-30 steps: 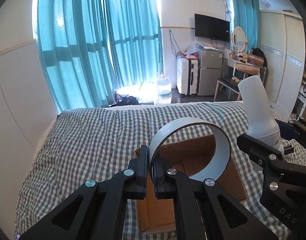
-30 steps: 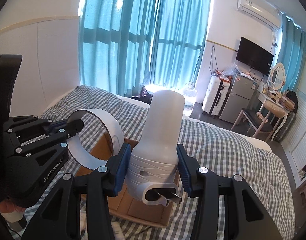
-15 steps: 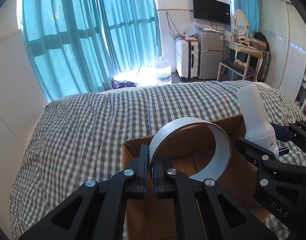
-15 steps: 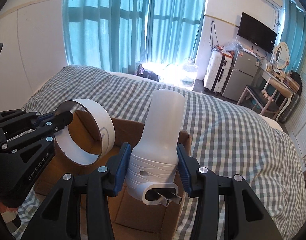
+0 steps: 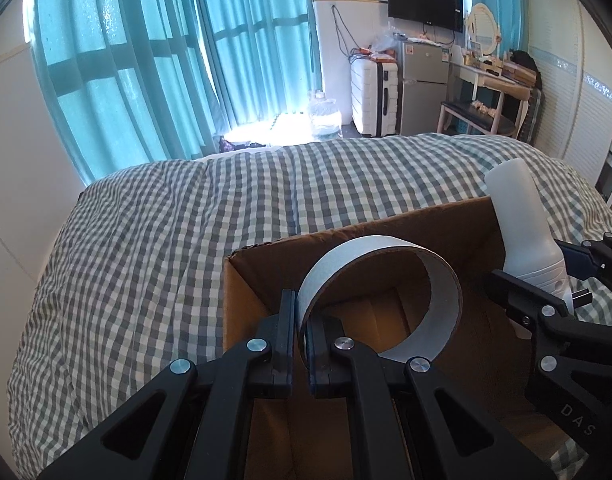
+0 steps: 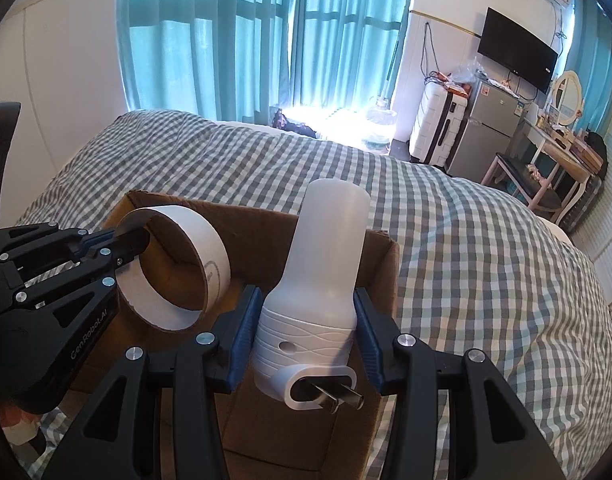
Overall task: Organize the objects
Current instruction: 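Carry tape roll and hair dryer into the box and open both tools, then move both tools back toward the remaining items beside the box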
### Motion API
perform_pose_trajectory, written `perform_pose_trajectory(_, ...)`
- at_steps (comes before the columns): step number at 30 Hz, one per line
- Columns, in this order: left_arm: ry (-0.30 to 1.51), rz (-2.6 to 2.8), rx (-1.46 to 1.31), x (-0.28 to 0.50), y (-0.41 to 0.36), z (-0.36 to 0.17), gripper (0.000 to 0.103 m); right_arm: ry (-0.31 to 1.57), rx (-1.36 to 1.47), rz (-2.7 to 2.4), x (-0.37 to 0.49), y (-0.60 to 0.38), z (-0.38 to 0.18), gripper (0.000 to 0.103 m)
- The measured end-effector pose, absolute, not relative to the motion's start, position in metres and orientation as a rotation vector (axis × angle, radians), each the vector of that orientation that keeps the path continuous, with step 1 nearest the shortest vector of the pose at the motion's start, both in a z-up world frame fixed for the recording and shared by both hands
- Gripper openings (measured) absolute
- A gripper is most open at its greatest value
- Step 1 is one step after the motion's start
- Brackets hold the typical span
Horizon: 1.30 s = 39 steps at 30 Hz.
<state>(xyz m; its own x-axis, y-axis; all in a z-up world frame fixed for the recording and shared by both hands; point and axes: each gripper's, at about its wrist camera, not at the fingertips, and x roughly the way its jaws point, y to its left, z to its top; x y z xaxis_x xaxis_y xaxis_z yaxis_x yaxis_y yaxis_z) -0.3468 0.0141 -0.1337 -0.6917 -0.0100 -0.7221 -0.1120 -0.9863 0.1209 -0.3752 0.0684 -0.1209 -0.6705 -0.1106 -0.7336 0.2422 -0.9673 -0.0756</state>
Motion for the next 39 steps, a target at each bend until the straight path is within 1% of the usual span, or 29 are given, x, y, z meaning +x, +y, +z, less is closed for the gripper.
perform_pose_trajectory(4,0.24,2.842,-1.207,-0.347,0.012,-0.136,0.005,0.221,1.157,-2.689,-0.374,0.069,-0.119,0.046)
perform_pose_trajectory(7,0.231,2.836,-1.209,-0.346,0.012,-0.136,0.009,0.21,1.139,-2.695,-0.372,0.07,-0.115,0.046)
perform_pose_trajectory(8,0.232,2.835,-1.213,-0.345,0.012,-0.136,0.013,0.208,1.129,-2.701,-0.371,0.07,-0.113,0.048)
perform_pose_trajectory(9,0.233,2.834,-1.216,-0.345,0.012,-0.135,0.015,0.202,1.117,-2.708,-0.369,0.071,-0.11,0.054)
perform_pose_trajectory(11,0.233,2.833,-1.215,-0.343,0.013,-0.133,0.024,0.188,1.097,-2.719,-0.367,0.074,-0.103,0.06)
perform_pose_trajectory(12,0.235,2.835,-1.212,-0.342,0.013,-0.131,0.026,0.183,1.089,-2.726,-0.366,0.076,-0.099,0.061)
perform_pose_trajectory(15,0.235,2.84,-1.196,-0.336,0.014,-0.124,0.038,0.173,1.06,-2.742,-0.36,0.078,-0.087,0.062)
perform_pose_trajectory(16,0.234,2.846,-1.184,-0.332,0.014,-0.12,0.049,0.168,1.049,-2.75,-0.357,0.08,-0.081,0.064)
perform_pose_trajectory(17,0.234,2.854,-1.167,-0.329,0.014,-0.116,0.059,0.164,1.039,-2.758,-0.353,0.081,-0.077,0.068)
perform_pose_trajectory(18,0.236,2.868,-1.141,-0.325,0.014,-0.11,0.063,0.16,1.027,-2.765,-0.35,0.082,-0.072,0.071)
perform_pose_trajectory(20,0.241,2.887,-1.087,-0.314,0.015,-0.096,0.078,0.152,0.996,-2.78,-0.341,0.087,-0.059,0.071)
perform_pose_trajectory(22,0.244,2.903,-1.046,-0.306,0.016,-0.082,0.081,0.145,0.968,-2.794,-0.331,0.092,-0.045,0.073)
perform_pose_trajectory(24,0.244,2.917,-1.001,-0.295,0.018,-0.066,0.083,0.137,0.936,-2.811,-0.319,0.096,-0.033,0.077)
perform_pose_trajectory(26,0.244,2.936,-0.964,-0.283,0.019,-0.05,0.089,0.137,0.9,-2.832,-0.304,0.099,-0.018,0.078)
perform_pose_trajectory(29,0.237,2.972,-0.891,-0.263,0.019,-0.024,0.092,0.154,0.841,-2.862,-0.28,0.104,0.005,0.082)
perform_pose_trajectory(34,0.228,3.033,-0.774,-0.226,0.018,0.015,0.096,0.183,0.735,-2.9,-0.238,0.109,0.039,0.088)
perform_pose_trajectory(39,0.225,3.079,-0.695,-0.191,0.017,0.039,0.099,0.214,0.666,-2.912,-0.203,0.111,0.062,0.089)
